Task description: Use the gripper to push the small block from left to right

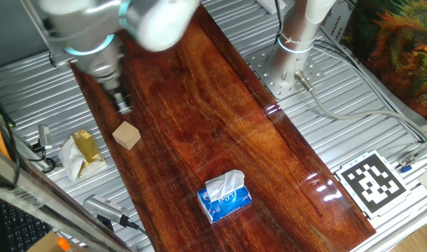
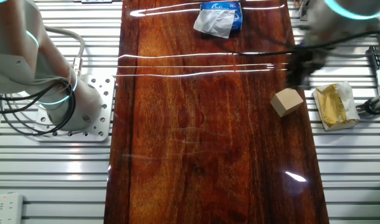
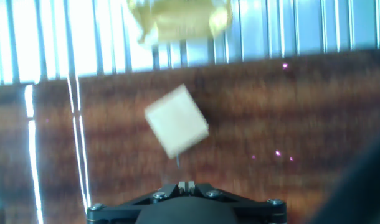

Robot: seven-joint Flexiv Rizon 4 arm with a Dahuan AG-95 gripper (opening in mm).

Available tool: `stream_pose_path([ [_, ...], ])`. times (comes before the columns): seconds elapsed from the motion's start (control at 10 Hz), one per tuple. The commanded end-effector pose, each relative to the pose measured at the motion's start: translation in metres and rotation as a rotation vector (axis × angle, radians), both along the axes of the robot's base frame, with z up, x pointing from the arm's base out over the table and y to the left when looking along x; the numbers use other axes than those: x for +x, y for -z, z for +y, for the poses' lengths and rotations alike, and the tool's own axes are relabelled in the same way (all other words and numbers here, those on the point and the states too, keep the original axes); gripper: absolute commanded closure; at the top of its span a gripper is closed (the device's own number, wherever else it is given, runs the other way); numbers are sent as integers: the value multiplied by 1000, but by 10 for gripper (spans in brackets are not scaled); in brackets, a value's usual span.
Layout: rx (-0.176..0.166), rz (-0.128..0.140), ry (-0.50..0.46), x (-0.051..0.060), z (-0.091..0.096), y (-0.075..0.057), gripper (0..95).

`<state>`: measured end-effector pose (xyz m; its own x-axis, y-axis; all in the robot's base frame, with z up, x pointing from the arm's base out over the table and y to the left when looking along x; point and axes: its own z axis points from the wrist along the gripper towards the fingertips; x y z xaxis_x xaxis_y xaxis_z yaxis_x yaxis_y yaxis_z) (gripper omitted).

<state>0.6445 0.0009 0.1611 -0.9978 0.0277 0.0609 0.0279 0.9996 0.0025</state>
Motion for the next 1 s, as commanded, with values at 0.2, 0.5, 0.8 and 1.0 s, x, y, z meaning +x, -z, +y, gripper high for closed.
stream_pose_path([
  [0.2, -3, -17, -9, 26, 1, 4, 950],
  [0.5, -4, -18, -11, 28, -1, 12, 950],
  [0.8, -3, -20, -17, 31, -3, 23, 950],
  [1.0, -6, -31, -25, 36, -5, 41, 950],
])
